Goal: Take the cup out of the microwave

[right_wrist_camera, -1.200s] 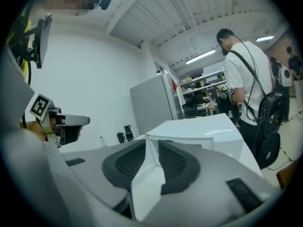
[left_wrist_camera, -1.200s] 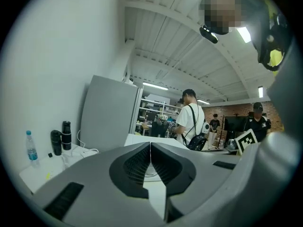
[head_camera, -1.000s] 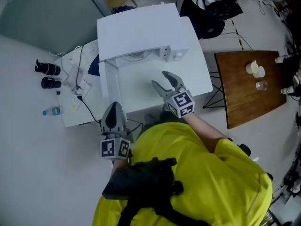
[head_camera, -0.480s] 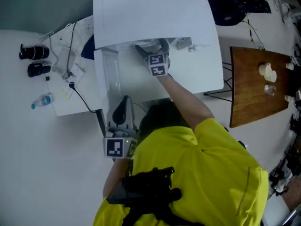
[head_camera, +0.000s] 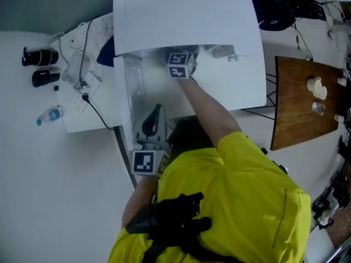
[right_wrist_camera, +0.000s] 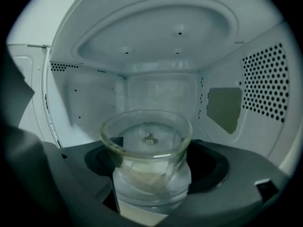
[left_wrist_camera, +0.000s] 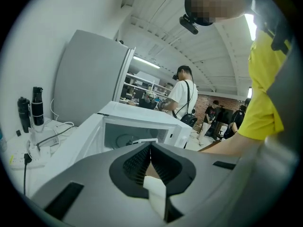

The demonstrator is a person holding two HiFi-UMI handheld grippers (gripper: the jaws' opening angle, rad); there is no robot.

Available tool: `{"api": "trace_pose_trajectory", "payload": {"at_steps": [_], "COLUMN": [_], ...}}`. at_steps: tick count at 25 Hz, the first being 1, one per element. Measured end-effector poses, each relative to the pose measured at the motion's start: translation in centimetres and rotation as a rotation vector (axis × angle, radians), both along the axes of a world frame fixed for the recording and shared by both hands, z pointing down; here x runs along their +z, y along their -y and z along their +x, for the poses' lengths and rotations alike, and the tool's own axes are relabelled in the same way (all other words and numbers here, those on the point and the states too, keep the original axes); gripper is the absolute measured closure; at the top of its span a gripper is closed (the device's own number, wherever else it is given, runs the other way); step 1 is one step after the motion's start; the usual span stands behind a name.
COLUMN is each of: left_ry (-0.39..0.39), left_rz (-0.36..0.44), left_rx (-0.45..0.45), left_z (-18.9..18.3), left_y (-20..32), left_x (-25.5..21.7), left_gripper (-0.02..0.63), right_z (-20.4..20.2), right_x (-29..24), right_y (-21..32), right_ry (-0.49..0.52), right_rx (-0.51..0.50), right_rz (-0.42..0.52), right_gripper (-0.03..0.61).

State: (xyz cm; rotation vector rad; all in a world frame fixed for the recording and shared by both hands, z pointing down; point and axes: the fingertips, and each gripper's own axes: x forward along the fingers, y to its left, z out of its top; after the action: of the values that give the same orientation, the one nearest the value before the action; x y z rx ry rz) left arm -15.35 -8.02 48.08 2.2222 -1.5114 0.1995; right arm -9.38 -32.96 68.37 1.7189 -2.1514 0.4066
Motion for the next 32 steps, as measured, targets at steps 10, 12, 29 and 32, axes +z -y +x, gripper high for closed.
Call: {"api": "trace_pose_trajectory", "payload": {"at_steps": [10,12,29,32], "left_ry": [0.007,0.003,-0.039,-0.038], "left_rz": [-0.048,-0.048,-0.06,-0.073], "left_rx": [-0.025,-0.023,0.046,0.063], "left_z": [-0.2,0.0,5.2,6.5], "left_y": [0.9,0.9,0.1,-0.1], "left_x": [2.2,2.3,2.9,3.6], "left_gripper": [0.609,0.609,0.609,0.609], "right_z": [-0.7,-1.3,14.7,18.7], "right_x": [-2.3,-3.0,3.6,4.0], "right_y": [-1.5,-2.6,-18.1,-17.5], "right_ry": [0.007,0.006,-0.073,-0.07], "right_rx": [-0.12,-0.167,-0.109,-0.065], "right_rz": [0.055,0.073,-0.107,-0.108], "right_gripper": [0.231,0.231,0.23,0.23]}}
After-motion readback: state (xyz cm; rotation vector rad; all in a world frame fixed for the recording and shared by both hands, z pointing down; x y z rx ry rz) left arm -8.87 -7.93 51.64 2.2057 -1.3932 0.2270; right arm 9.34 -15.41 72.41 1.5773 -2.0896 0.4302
